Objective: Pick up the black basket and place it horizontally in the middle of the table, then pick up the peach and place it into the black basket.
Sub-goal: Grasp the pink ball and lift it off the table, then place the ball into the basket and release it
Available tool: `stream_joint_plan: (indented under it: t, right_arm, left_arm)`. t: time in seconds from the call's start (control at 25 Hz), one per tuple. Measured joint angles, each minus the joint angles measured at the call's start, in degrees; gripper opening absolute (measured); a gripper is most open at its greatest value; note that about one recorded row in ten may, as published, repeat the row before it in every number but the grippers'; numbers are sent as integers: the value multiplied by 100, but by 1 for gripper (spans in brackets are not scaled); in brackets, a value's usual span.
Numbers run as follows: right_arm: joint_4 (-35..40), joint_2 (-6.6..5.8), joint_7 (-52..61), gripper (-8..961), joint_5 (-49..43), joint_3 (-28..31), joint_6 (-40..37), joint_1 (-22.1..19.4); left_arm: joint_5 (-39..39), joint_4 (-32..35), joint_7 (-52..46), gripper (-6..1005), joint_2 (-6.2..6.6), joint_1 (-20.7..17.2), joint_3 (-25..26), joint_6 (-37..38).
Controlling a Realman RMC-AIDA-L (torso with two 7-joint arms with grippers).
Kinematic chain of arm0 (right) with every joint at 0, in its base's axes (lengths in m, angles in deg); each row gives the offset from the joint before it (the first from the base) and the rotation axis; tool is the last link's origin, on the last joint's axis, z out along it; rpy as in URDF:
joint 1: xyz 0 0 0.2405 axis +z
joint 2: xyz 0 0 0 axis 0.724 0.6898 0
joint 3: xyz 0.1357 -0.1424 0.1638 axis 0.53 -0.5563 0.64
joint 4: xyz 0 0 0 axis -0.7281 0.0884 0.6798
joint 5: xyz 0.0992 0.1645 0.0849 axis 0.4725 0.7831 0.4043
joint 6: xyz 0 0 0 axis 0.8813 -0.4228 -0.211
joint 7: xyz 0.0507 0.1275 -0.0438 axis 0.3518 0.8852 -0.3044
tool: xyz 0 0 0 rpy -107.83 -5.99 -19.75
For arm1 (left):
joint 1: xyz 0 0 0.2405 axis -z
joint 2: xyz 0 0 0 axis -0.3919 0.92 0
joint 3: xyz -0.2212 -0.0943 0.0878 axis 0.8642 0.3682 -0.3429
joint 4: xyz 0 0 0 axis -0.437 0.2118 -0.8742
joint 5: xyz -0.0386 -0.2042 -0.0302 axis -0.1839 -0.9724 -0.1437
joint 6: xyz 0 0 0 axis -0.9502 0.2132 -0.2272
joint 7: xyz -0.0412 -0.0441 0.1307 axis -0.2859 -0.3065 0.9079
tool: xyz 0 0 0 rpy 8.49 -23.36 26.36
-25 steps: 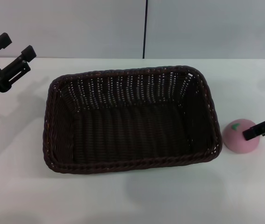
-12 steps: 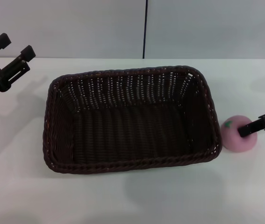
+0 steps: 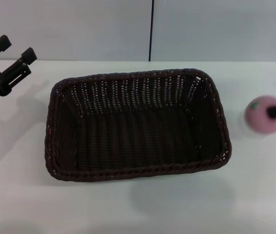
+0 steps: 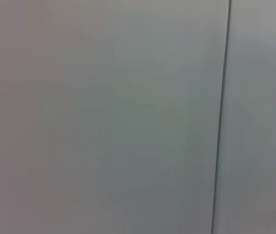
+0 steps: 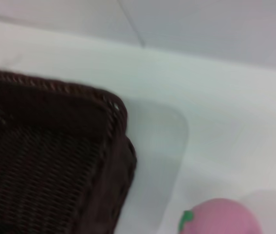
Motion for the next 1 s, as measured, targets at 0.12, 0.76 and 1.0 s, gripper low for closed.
stream_joint_plan:
  t: [0.12, 0.76, 1.0]
  right_arm:
    - [1156, 11, 219, 222, 414, 121, -799, -142]
    - [506, 187, -110, 138, 1726, -680, -921, 305]
    - [-113, 202, -662, 311, 2034, -666, -510, 391]
  left_arm:
    - [2, 0, -7, 712, -2, -17, 0, 14]
    - [-12, 0, -41, 707, -19, -132, -78, 212]
    - [-22, -35, -18, 707, -25, -278, -79, 319]
